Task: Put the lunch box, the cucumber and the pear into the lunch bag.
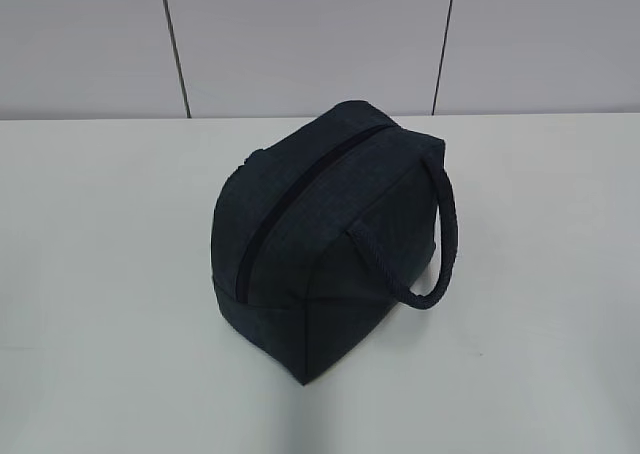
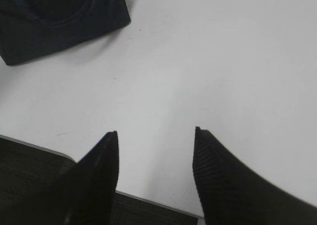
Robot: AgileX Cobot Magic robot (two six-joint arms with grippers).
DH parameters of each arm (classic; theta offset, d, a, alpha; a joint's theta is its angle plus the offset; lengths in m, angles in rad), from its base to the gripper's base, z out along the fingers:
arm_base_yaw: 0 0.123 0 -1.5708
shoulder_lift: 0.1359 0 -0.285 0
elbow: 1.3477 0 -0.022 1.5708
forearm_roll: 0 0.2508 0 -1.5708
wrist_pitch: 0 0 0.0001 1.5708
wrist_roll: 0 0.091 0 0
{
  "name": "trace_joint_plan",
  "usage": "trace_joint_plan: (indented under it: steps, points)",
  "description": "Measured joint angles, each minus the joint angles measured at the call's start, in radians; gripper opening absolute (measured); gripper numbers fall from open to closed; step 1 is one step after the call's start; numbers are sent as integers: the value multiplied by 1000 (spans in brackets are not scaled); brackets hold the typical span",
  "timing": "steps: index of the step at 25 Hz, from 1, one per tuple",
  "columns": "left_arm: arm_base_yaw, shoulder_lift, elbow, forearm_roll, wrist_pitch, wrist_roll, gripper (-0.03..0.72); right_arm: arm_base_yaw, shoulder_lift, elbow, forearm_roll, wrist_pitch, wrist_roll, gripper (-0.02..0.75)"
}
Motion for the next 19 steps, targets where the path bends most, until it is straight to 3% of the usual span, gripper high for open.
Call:
trace_joint_plan:
  steps: [19]
  points:
    - [0, 0, 0, 0, 0, 0, 270, 0, 0, 0, 0, 0, 0, 390]
